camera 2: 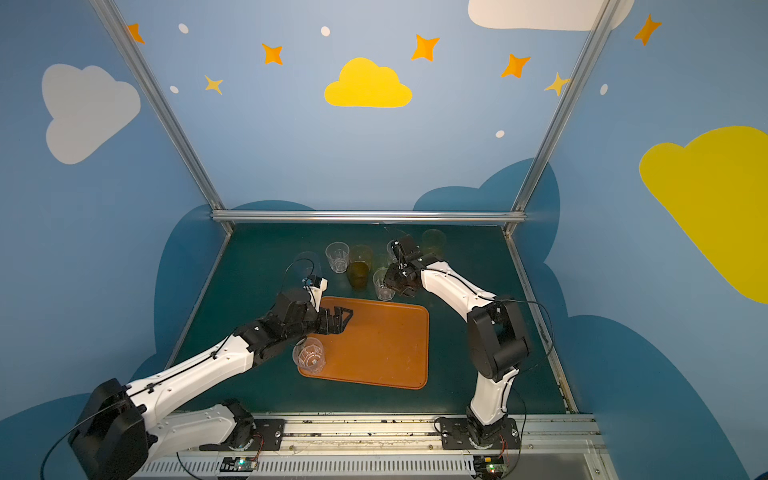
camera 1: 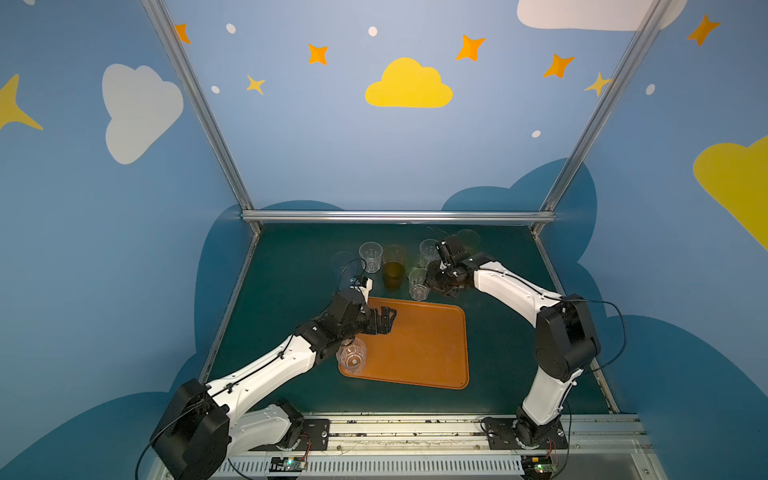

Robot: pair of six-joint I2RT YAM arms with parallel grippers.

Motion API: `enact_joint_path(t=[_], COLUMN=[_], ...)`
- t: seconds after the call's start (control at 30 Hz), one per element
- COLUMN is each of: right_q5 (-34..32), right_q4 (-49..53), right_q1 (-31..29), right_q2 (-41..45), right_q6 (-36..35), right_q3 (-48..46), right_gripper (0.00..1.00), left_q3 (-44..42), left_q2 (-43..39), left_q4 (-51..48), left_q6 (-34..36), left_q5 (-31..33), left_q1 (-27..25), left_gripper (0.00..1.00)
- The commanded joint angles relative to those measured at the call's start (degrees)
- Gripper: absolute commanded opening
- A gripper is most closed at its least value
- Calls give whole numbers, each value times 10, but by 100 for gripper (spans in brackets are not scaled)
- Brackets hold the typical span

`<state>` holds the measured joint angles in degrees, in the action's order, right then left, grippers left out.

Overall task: Place the glasses into the tray
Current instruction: 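Lower the right gripper around a clear glass beside the dimpled olive glass, then close the right gripper on the clear glass rim and lift it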

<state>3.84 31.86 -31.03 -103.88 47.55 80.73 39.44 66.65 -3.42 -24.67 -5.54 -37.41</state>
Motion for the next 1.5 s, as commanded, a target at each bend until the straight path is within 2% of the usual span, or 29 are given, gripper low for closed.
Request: enact_joint_path(t=[0.0, 0.27, 0.6, 1.47], right_q5=[-13, 5, 16, 18], right_q4=[15, -7, -13, 1], right_q1=[-3, -4, -4, -4], right_q2=[-13, -27, -38, -45], right_q6=[1, 11, 12, 5], right_q3=[15, 8, 8, 11], right_gripper=[34, 28, 15, 12], left_q3=[-4, -6, -6, -9], left_q2=[5, 1, 1, 5], left_q4=[3, 3, 1, 7], left_q6=[1, 0, -1, -3], left_q5=[3, 3, 7, 10], left_q1=[-1, -1, -1, -1], left_gripper=[100, 100, 100, 100])
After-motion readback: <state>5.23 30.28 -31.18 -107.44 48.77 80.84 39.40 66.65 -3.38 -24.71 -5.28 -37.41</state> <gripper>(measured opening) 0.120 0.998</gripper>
